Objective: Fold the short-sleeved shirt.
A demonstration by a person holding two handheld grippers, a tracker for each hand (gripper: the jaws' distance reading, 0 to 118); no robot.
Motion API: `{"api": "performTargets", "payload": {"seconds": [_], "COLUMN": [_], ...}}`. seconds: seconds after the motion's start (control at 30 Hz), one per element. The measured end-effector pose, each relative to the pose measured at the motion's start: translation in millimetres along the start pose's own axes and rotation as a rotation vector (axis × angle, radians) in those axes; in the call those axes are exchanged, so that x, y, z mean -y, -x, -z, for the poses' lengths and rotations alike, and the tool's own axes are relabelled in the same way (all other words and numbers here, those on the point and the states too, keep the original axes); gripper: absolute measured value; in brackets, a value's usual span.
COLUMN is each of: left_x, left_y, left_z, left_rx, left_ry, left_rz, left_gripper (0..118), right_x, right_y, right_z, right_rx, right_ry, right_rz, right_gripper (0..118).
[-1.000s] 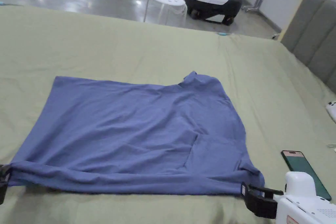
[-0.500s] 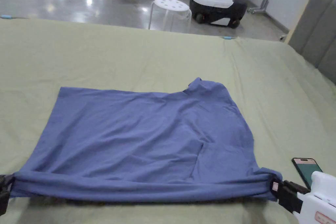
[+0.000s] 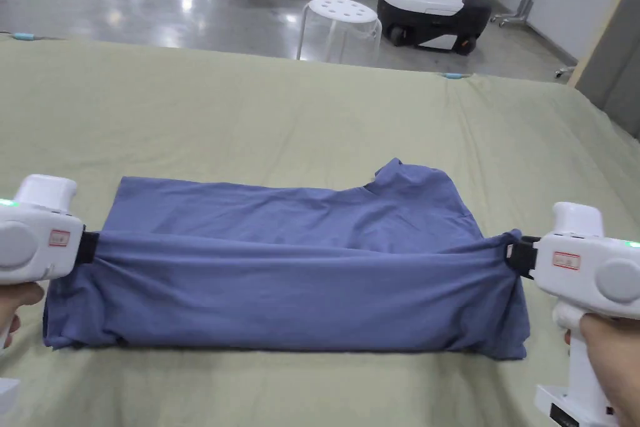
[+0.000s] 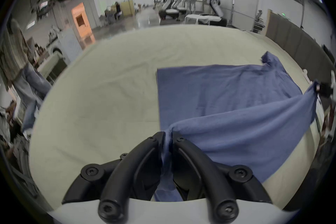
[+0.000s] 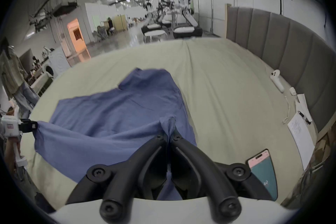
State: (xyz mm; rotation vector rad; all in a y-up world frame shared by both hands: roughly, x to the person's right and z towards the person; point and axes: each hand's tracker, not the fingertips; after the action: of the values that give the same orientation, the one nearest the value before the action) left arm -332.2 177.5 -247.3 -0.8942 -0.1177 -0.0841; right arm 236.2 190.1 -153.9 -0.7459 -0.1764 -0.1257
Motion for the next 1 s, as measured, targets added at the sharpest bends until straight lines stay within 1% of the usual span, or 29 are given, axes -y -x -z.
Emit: {"api": "performTargets", "payload": {"seconds": [0.03, 0.1, 0.13, 0.17, 0.2, 0.23, 0.27, 0.33, 0.37, 0.4, 0.47, 0.5, 0.53, 0.57, 0.6, 0.63, 0.67, 0.7, 0.77, 0.83, 0.87, 0.9, 0.93, 1.0], "left_x": [2.6, 6.9, 10.9, 17.6, 23.6, 30.0, 40.1, 64.7, 81.1, 95.2, 119.7, 132.8, 143.2, 150.8, 158.8, 163.3, 167.7, 166.7, 167.9, 170.3, 168.4, 165.2, 162.3, 156.6], "left_y": [3.9, 6.3, 5.3, 4.9, 5.1, 3.1, -2.0, -11.8, -18.2, -26.6, -41.7, -47.2, -50.6, -47.9, -46.6, -44.9, -44.9, -39.1, -26.3, -14.7, -8.2, -1.3, 4.3, 11.6], "left_z": [14.3, 19.0, 12.3, 4.5, -11.2, -26.7, -47.8, -86.2, -103.6, -121.4, -144.0, -152.1, -158.6, -156.9, -160.6, -162.5, -164.2, -164.9, -163.2, -151.1, -144.2, -135.3, -126.6, -97.9], "left_rx": [0.022, 0.036, 0.039, 0.026, 0.066, 0.051, 0.009, -0.020, -0.027, -0.026, -0.079, -0.110, -0.124, -0.096, -0.073, -0.064, -0.081, -0.112, -0.091, -0.106, -0.107, -0.078, -0.065, -0.047], "left_ry": [0.017, 0.010, -0.009, -0.048, -0.099, -0.143, -0.228, -0.386, -0.486, -0.549, -0.592, -0.608, -0.616, -0.605, -0.604, -0.611, -0.604, -0.597, -0.537, -0.512, -0.457, -0.400, -0.360, -0.264], "left_rz": [-0.030, -0.059, -0.055, -0.051, -0.039, -0.012, 0.032, 0.093, 0.091, 0.099, 0.122, 0.126, 0.120, 0.108, 0.086, 0.059, 0.052, 0.052, 0.012, 0.022, 0.020, 0.009, -0.005, 0.003], "left_gripper": [9, 11, 20, 45, 63, 70, 70, 70, 69, 69, 70, 69, 67, 46, 14, 5, 5, 5, 5, 5, 5, 5, 9, 55], "right_x": [1.5, 9.9, 13.3, 16.2, 19.7, 22.9, 29.1, 43.8, 53.8, 66.5, 93.2, 106.0, 113.3, 122.9, 131.2, 136.8, 142.6, 148.8, 150.8, 148.8, 146.6, 147.2, 148.6, 147.1], "right_y": [0.5, -1.8, -3.2, -5.3, -11.0, -8.3, -0.8, 22.7, 35.4, 48.1, 71.7, 81.6, 88.0, 96.5, 103.1, 107.8, 112.6, 112.3, 109.5, 106.3, 104.9, 103.8, 103.1, 106.5], "right_z": [11.0, 22.5, 21.1, 15.5, 9.3, -2.1, -18.0, -60.1, -77.3, -92.2, -126.3, -136.4, -142.0, -148.8, -153.3, -154.6, -155.0, -152.7, -143.0, -141.6, -150.0, -146.2, -142.3, -147.3], "right_rx": [0.007, 0.005, -0.007, -0.067, -0.111, -0.113, -0.113, -0.162, -0.177, -0.186, -0.195, -0.209, -0.215, -0.213, -0.206, -0.188, -0.146, -0.146, -0.193, -0.172, -0.172, -0.170, -0.171, -0.171], "right_ry": [0.030, 0.054, 0.048, 0.041, 0.039, 0.020, -0.019, -0.176, -0.222, -0.299, -0.447, -0.499, -0.517, -0.535, -0.545, -0.557, -0.574, -0.598, -0.524, -0.546, -0.559, -0.552, -0.539, -0.539], "right_rz": [-0.006, -0.014, -0.012, -0.010, -0.002, -0.014, -0.053, -0.107, -0.115, -0.120, -0.122, -0.106, -0.094, -0.080, -0.083, -0.098, -0.123, -0.127, -0.121, -0.114, -0.105, -0.107, -0.107, -0.109], "right_gripper": [3, 3, 3, 19, 57, 102, 118, 111, 112, 112, 110, 105, 92, 50, 9, 0, 0, 0, 0, 0, 0, 0, 0, 0]}}
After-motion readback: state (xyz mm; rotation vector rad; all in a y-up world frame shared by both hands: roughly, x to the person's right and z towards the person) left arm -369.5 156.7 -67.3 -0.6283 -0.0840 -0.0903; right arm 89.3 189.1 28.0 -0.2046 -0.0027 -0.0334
